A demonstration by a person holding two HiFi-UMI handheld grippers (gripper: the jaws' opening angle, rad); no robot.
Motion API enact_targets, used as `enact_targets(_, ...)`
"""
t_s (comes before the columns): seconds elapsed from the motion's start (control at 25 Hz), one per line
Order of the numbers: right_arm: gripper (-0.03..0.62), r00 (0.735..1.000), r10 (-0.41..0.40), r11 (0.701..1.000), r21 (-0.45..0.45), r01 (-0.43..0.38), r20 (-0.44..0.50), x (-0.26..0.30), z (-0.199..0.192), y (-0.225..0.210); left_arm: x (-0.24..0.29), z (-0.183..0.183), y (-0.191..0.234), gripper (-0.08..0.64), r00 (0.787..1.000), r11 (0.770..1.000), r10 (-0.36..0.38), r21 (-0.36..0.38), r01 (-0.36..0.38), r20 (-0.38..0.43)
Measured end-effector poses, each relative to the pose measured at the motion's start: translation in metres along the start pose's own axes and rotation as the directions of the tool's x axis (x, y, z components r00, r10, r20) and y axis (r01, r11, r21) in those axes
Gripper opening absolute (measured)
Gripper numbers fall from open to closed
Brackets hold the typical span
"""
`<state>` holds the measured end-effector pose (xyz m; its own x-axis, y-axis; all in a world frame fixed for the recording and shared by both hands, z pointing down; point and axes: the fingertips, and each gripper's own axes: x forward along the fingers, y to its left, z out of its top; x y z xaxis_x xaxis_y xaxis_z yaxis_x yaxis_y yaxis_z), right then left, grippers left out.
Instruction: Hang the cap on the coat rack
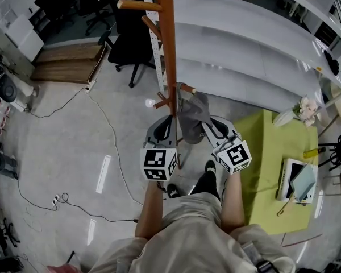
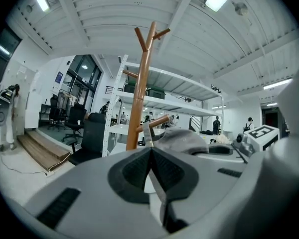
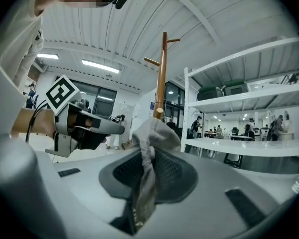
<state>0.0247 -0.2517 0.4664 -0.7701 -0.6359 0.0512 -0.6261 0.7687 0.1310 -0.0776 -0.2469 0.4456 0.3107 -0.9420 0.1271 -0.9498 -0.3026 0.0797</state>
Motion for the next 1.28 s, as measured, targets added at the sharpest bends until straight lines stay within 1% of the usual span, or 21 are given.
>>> enact_targets(0.28, 0.049, 1.0, 0.026, 1.0, -0.013, -0.026, -0.013, 0.013, -0.003, -0.002, 0.005, 0.005, 0.006, 0.008, 1.0, 1.0, 0.011, 0.006, -0.011, 0.009)
enact_targets(0.52, 0.049, 0.999, 0.04, 0.999, 0.0, -0.04, -0.022, 0.02, -0.007, -0.002, 0.009, 0.011, 0.01, 0.008, 1.0, 1.0, 0.019, 0.003, -0.019, 0.017)
enact_targets(0.76, 0.049, 0.999, 0.03, 0.999, 0.026, -0.029, -0.033, 0.023, -0.02, -0.001, 0.01, 0.007, 0.013, 0.008, 1.0, 1.0, 0.022, -0.004, -0.022, 0.015)
enact_targets(1.12, 0.051, 0.996, 0.023, 0.998, 0.058, -0.018, -0.084, 0.027, -0.044, 0.007, 0.005, 0.004, 0.02, 0.008, 0.999, 0.999, 0.033, -0.016, -0.033, 0.012)
enact_targets(1.28, 0.054, 0.997, 0.01, 0.998, 0.067, -0.004, -0.079, 0.027, -0.047, 0.01, 0.001, 0.001, 0.021, 0.008, 0.999, 0.999, 0.037, -0.018, -0.037, 0.01)
